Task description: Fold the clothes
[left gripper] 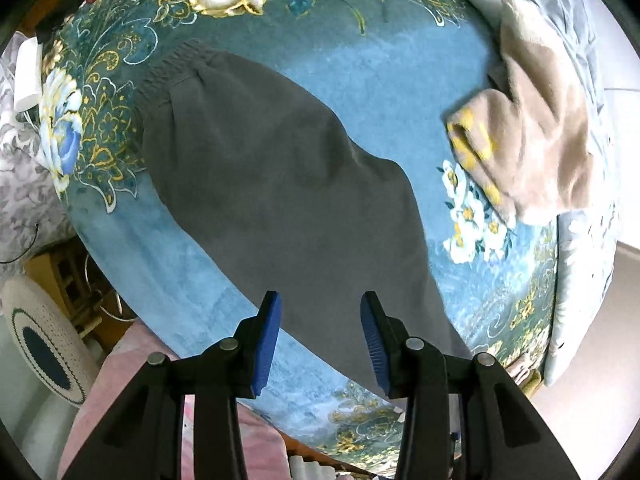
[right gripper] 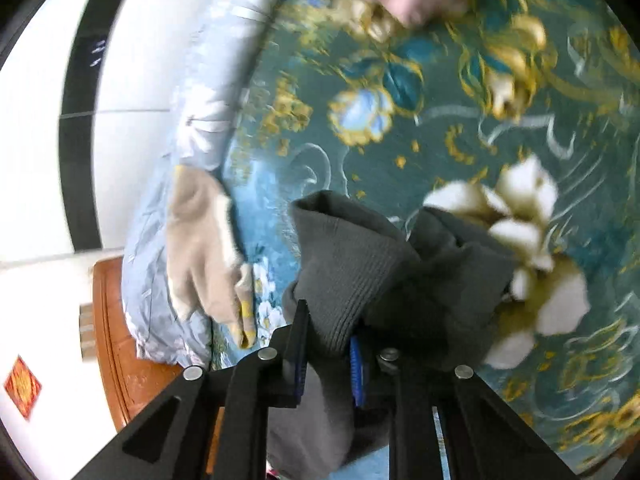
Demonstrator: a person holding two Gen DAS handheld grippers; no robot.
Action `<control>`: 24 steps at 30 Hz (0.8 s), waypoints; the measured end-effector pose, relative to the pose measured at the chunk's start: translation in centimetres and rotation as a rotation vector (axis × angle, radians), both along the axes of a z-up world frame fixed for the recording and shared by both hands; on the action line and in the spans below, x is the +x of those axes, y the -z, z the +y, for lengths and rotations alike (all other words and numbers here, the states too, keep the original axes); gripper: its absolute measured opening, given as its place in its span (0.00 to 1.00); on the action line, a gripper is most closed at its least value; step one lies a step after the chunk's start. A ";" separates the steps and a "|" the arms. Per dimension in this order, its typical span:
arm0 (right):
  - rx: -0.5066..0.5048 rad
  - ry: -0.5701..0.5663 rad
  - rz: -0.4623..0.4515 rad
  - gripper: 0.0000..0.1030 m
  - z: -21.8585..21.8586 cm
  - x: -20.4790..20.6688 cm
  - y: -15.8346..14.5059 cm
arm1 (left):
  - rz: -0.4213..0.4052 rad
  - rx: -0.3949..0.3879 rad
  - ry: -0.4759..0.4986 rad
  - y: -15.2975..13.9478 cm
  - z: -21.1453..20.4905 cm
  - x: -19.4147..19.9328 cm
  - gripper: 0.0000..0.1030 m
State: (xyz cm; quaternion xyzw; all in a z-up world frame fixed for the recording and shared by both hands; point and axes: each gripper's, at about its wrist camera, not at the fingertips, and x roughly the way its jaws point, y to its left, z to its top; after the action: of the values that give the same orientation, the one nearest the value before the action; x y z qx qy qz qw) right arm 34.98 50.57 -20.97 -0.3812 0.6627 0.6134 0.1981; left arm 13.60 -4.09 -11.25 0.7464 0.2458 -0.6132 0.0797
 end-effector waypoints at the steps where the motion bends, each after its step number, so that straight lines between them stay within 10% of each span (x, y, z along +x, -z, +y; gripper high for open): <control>1: 0.006 -0.004 -0.006 0.18 0.1 0.4 0.1 | 0.000 -0.005 0.008 0.1 0.0 0.1 0.41; 11: -0.001 -0.077 -0.117 0.22 0.8 1.5 3.5 | -0.048 -0.057 0.005 0.2 -0.1 1.2 0.41; 15: 0.035 -0.041 -0.047 0.59 1.1 3.3 2.2 | -0.040 -0.053 0.027 -0.3 0.3 1.1 0.49; 24: -0.141 0.161 0.010 0.60 0.9 5.5 7.1 | -0.036 -0.105 0.059 -0.9 -0.1 1.9 0.51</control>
State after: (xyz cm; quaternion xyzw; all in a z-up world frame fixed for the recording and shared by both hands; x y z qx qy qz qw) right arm 40.48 51.50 -28.12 -0.3368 0.7335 0.5494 0.2161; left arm 15.47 -4.22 -10.33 0.7589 0.1898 -0.6140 0.1048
